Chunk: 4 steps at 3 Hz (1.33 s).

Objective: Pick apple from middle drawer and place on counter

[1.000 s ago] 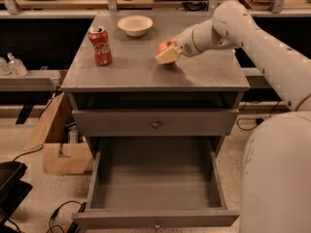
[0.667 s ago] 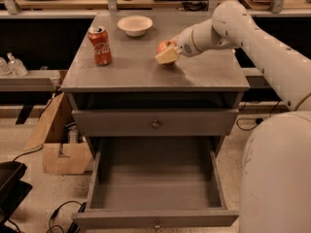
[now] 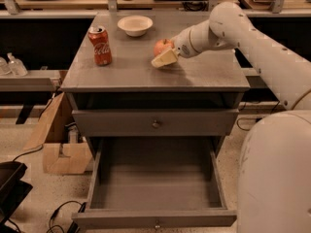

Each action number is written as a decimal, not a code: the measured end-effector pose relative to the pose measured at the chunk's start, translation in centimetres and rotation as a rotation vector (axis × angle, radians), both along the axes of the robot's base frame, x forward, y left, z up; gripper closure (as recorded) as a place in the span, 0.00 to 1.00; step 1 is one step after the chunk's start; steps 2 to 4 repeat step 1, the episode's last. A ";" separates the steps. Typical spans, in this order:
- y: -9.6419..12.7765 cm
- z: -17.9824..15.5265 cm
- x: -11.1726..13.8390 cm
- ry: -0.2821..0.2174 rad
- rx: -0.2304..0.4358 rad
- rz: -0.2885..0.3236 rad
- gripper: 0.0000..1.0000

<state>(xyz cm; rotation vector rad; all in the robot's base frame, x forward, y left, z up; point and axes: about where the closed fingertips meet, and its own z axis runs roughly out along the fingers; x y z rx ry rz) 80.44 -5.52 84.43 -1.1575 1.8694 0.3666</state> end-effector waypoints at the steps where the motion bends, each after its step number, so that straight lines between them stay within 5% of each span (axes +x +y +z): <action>1: 0.0 0.0 0.0 0.000 0.000 0.000 0.00; 4: 0.0 0.0 0.0 0.000 0.000 0.000 0.00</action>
Offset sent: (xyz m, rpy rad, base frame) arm 0.0000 0.0000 0.0000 0.0000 0.0000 0.0000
